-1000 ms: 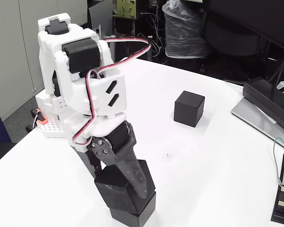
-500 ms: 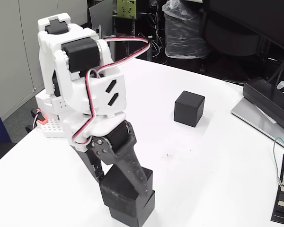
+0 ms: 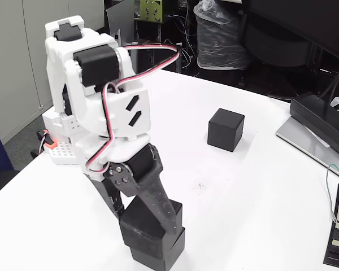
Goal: Stack the 3 blocks
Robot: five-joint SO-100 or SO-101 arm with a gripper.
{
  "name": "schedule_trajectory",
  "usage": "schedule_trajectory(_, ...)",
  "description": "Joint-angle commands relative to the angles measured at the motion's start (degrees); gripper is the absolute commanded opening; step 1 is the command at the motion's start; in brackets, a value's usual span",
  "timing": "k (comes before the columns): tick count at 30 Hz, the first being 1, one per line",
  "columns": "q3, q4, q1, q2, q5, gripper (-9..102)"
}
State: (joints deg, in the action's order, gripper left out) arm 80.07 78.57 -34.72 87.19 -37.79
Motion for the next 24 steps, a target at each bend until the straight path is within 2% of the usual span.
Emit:
schedule_trajectory(1, -2.2, -0.2, 0.2, 1.0, -0.6, 31)
schedule_trajectory(6, -2.4, -0.2, 0.3, 1.2, -0.6, 31)
schedule_trajectory(12, -2.4, 0.2, 4.9, 4.9, 0.1, 31)
schedule_trajectory(24, -2.5, 11.6, 16.9, 20.2, 0.2, 31)
